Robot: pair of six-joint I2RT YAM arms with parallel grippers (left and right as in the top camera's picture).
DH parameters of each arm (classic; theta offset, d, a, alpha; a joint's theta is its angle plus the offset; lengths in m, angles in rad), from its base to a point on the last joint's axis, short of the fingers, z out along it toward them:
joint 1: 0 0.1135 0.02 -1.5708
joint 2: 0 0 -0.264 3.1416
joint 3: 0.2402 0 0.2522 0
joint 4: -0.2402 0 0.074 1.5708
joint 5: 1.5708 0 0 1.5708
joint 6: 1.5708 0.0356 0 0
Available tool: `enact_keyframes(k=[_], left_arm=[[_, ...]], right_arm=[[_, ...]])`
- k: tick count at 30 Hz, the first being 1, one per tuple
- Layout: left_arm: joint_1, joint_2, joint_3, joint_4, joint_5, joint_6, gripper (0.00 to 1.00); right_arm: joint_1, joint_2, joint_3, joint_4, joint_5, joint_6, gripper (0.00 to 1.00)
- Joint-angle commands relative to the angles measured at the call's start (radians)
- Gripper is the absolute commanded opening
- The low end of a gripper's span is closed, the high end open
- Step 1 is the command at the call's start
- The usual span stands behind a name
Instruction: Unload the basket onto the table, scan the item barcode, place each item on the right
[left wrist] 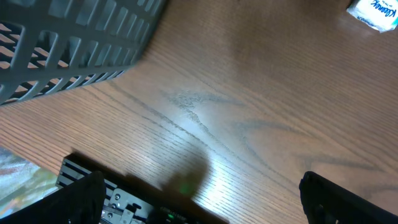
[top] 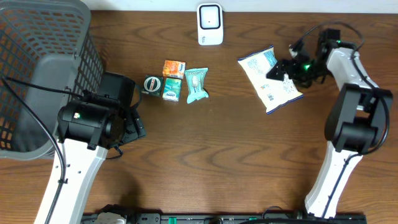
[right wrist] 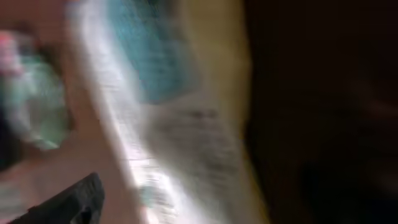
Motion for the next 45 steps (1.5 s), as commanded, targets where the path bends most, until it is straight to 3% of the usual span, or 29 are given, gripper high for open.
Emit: enact_keyframes(k=[1,2,3,5,11,17,25,32,33,34,37,41,45], left_arm=[[0.005,-0.002,0.0,-0.004,0.005,-0.013,0.98],[0.005,-0.002,0.0,-0.004,0.005,-0.013,0.98],[0.005,-0.002,0.0,-0.004,0.005,-0.013,0.98],[0.005,-0.002,0.0,-0.005,0.005,-0.013,0.98],[0.005,-0.002,0.0,-0.004,0.005,-0.013,0.98],[0.005,-0.002,0.0,-0.004,0.005,-0.013,0.98],[0.005,-0.002,0.0,-0.004,0.005,-0.013,0.98],[0.005,-0.002,0.0,-0.004,0.005,-0.013,0.98],[0.005,-0.002,0.0,-0.004,0.005,-0.013,0.98],[0.005,-0.002,0.0,-0.005,0.005,-0.013,0.98],[0.005,-0.002,0.0,-0.004,0.005,-0.013,0.97],[0.005,-0.002,0.0,-0.005,0.005,-0.013,0.98],[0.005,-0.002,0.0,-0.004,0.005,-0.013,0.98]], right_arm=[[0.004,0.047,-0.007,-0.004,-0.137,-0.052,0.77],[0.006,0.053,-0.007,-0.005,-0.14,-0.052,0.61],[0.008,0.056,-0.007,-0.008,-0.141,-0.052,0.37],[0.015,0.056,-0.007,-0.012,-0.141,-0.051,0.01],[0.019,0.031,-0.001,-0.021,-0.208,-0.04,0.01],[0.021,-0.107,0.001,-0.018,-0.183,-0.024,0.01],[0.164,-0.304,0.001,-0.04,0.183,0.019,0.01],[0.338,-0.279,0.0,-0.031,0.374,0.072,0.01],[0.349,-0.276,0.0,-0.023,0.424,0.103,0.1],[0.352,-0.276,0.0,-0.014,0.465,0.126,0.25],[0.336,-0.276,0.0,0.018,0.522,0.154,0.53],[0.271,-0.269,0.0,0.046,0.477,0.154,0.76],[0.191,-0.236,0.0,0.101,0.294,0.153,0.94]])
